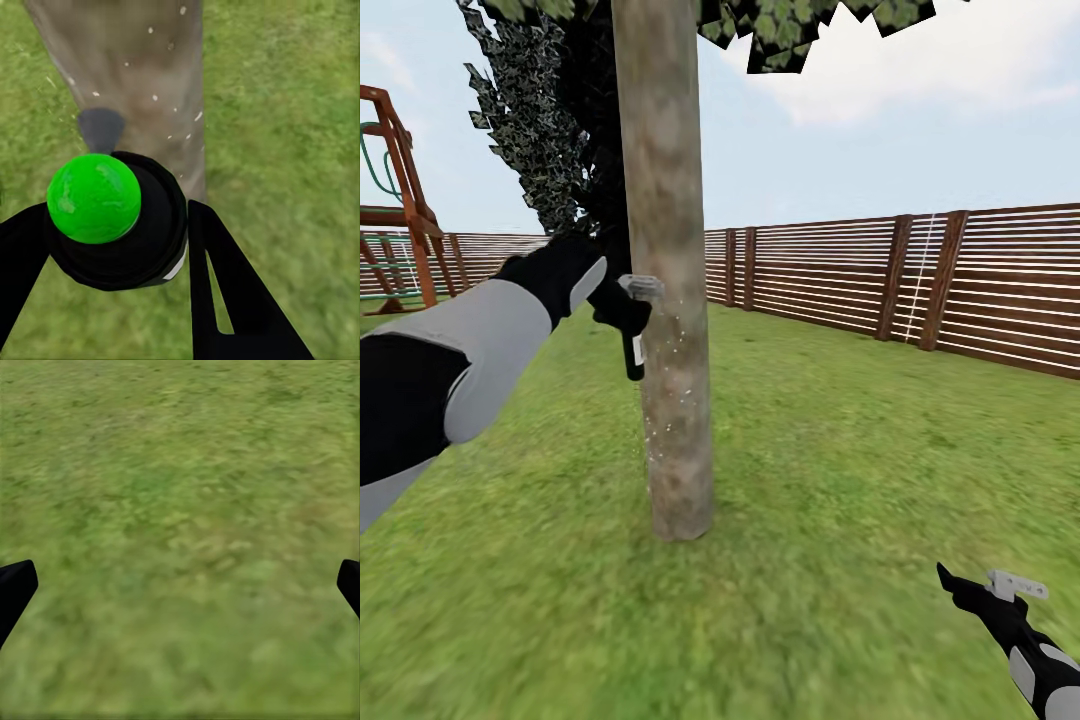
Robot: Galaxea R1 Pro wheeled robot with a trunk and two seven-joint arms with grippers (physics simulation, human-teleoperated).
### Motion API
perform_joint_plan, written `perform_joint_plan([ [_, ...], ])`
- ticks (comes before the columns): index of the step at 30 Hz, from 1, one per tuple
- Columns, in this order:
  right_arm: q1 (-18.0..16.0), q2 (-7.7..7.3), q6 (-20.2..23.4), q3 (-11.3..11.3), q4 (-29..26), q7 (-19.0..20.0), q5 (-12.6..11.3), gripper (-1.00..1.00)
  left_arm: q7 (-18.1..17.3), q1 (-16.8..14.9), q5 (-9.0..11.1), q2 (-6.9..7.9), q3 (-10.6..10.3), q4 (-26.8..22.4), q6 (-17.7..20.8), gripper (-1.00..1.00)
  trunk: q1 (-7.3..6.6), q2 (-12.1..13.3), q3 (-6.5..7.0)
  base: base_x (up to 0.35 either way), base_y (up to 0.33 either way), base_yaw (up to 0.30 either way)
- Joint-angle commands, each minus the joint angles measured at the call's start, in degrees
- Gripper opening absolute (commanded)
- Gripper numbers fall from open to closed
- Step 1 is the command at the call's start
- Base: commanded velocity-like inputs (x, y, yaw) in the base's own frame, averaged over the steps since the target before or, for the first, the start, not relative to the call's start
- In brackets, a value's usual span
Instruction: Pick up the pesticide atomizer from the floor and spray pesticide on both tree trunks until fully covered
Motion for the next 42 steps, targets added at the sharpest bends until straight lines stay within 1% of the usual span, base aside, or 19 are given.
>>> perform_joint_plan([
  [1,0.0,0.0,0.0,0.0,0.0,0.01,0.0,1.0,0.02,-0.17,-0.01,0.01,-0.01,0.41,0.0,-1.0,0.0,0.0,0.0,0.0,0.0,0.0],
  [5,0.0,0.0,0.0,0.0,0.02,-0.02,0.0,1.0,-0.04,-0.24,-0.01,-0.08,-0.13,2.9,0.0,-1.0,0.0,0.0,0.0,0.0,0.0,0.0],
  [7,0.0,0.0,0.0,0.0,0.03,-0.03,0.0,1.0,-0.05,-0.24,-0.07,-0.13,-0.24,5.97,-0.06,-1.0,0.0,0.0,0.0,0.0,0.0,0.0],
  [8,0.0,0.0,0.0,0.0,0.04,-0.01,0.0,1.0,-0.05,-0.2,-0.09,-0.13,-0.26,6.7,-0.12,-1.0,0.0,0.0,0.0,0.0,0.0,0.0],
  [14,0.0,0.0,0.0,0.0,0.03,0.0,0.0,1.0,-0.05,0.72,-0.1,-0.17,-0.29,7.5,-0.33,-1.0,0.0,0.0,0.0,0.0,0.0,0.0],
  [18,0.0,0.0,0.0,0.0,0.05,0.01,0.0,1.0,-0.05,3.97,-0.1,-0.18,-0.28,7.52,-0.54,-1.0,0.0,0.0,0.0,0.0,0.0,0.0],
  [22,0.0,0.0,0.0,0.02,0.03,0.01,0.0,1.0,-0.05,10.47,-0.25,-0.45,-0.36,7.46,-1.11,-1.0,0.0,0.0,0.0,0.0,0.0,0.0],
  [25,0.0,0.0,0.0,0.04,0.02,0.01,0.0,1.0,-0.05,12.99,-0.27,-0.59,-0.36,7.44,-1.67,-1.0,0.0,0.0,0.0,0.0,0.0,0.0],
  [27,0.0,0.0,0.0,0.07,0.03,0.0,0.0,1.0,-0.05,15.27,-0.29,-0.62,-0.36,7.43,-1.95,-1.0,0.0,0.0,0.0,0.0,0.0,0.0],
  [28,0.0,0.0,0.0,0.08,0.02,0.01,0.0,1.0,-0.05,15.81,-0.32,-0.62,-0.36,7.43,-2.07,-1.0,0.0,0.0,0.0,0.0,0.0,0.0],
  [30,0.0,0.0,0.0,0.05,0.04,0.01,0.0,1.0,-0.05,17.06,-0.29,-0.62,-0.33,7.43,-3.44,-1.0,0.0,0.0,0.0,0.0,0.0,0.0],
  [31,0.0,0.0,0.0,0.08,0.04,0.01,0.0,1.0,-0.05,18.42,-0.28,-0.62,-0.35,7.43,-4.5,-1.0,0.0,0.0,0.0,0.0,0.0,0.0],
  [35,0.0,0.0,0.0,0.06,0.04,0.01,0.0,1.0,-0.05,21.32,-0.36,-0.62,-0.36,7.43,-5.3,-1.0,0.0,0.0,0.0,0.0,0.0,0.0],
  [37,0.0,0.0,0.0,0.04,0.05,0.01,0.0,1.0,-0.05,23.84,-0.36,-0.62,-0.36,7.43,-6.92,-1.0,0.0,0.0,0.0,0.0,0.0,0.0],
  [40,0.0,0.0,0.0,0.01,-0.01,0.05,0.0,1.0,0.01,26.73,-0.36,-0.62,-0.36,7.4,-7.42,-1.0,0.0,0.0,0.0,0.0,0.0,0.0],
  [42,0.0,0.0,0.0,0.01,-0.03,0.05,0.0,1.0,0.03,28.67,-0.38,-0.62,-0.36,7.41,-8.54,-1.0,0.0,0.0,0.0,0.0,0.0,0.023],
])
